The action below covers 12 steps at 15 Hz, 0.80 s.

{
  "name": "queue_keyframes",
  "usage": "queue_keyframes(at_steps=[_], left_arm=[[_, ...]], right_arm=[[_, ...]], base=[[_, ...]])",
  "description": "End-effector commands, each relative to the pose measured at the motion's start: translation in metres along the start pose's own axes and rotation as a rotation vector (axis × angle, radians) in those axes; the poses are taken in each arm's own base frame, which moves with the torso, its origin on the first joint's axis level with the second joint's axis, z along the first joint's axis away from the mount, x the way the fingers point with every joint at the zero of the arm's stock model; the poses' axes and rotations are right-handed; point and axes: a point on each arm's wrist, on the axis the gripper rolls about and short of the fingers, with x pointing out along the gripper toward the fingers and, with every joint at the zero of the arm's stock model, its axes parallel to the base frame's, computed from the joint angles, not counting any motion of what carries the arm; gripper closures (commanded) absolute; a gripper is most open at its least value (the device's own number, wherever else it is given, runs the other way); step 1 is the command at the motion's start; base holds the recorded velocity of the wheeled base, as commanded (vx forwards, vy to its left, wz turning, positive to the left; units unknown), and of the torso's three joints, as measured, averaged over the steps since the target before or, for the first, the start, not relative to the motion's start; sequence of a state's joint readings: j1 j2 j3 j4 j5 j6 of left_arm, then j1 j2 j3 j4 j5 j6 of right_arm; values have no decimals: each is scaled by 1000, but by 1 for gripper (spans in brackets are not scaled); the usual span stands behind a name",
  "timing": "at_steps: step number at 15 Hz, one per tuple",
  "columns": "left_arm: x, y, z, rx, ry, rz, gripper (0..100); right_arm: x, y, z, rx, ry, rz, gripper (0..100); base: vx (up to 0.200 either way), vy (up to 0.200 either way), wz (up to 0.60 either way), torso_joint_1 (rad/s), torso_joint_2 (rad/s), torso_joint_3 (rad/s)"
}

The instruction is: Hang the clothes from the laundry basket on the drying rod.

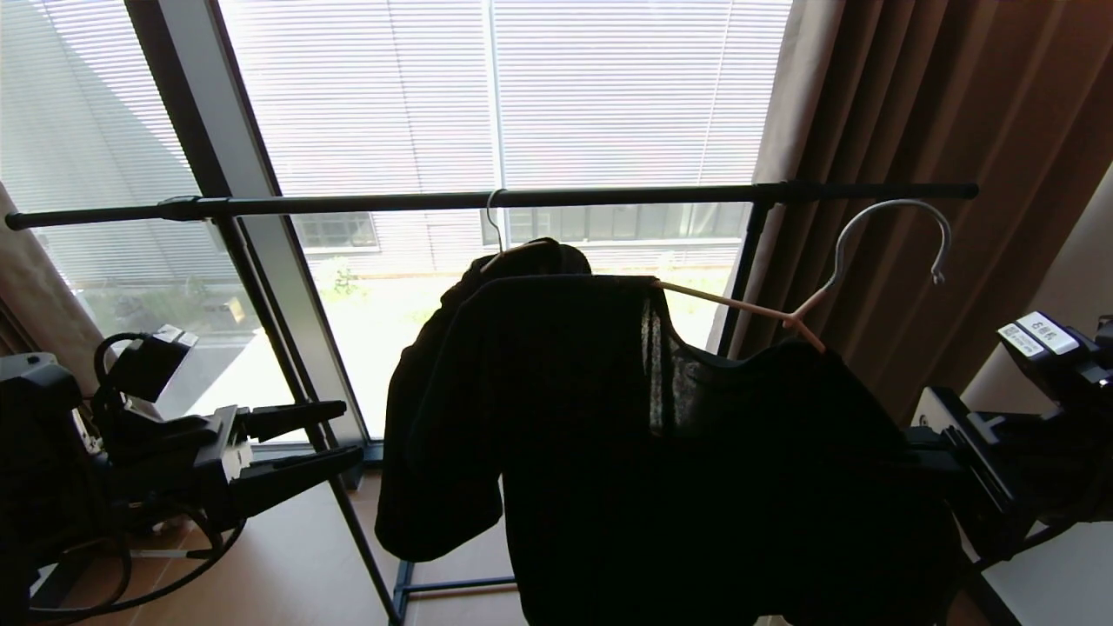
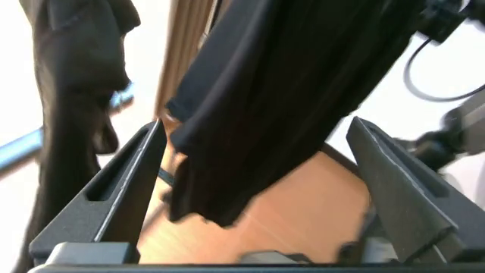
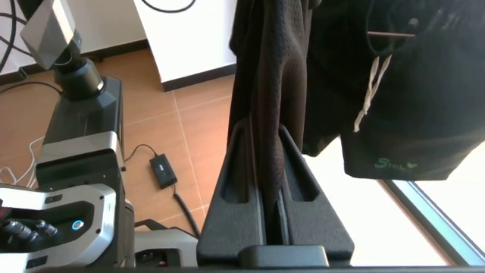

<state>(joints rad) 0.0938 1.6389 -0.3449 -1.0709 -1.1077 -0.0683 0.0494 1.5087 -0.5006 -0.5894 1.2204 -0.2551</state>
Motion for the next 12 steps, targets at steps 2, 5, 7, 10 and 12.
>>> queue_keyframes(at_steps=[2, 5, 7, 10, 12], left_arm=[[-4, -33, 59, 27, -3, -41, 0], [6, -54, 91, 55, 54, -116, 0], [13, -61, 104, 80, 81, -156, 0], [30, -72, 116, 170, 138, -183, 0], [44, -75, 109, 248, 169, -203, 0]], right_arm=[[10, -1, -8, 28, 19, 38, 100], [22, 7, -13, 41, 40, 100, 100], [29, 11, -18, 60, 56, 134, 100], [35, 15, -21, 67, 68, 166, 100], [36, 16, -22, 68, 70, 172, 100]], base=[[0, 0, 0, 0, 0, 0], [0, 0, 0, 0, 0, 0], [0, 0, 0, 0, 0, 0], [0, 0, 0, 0, 0, 0], [0, 0, 0, 0, 0, 0]])
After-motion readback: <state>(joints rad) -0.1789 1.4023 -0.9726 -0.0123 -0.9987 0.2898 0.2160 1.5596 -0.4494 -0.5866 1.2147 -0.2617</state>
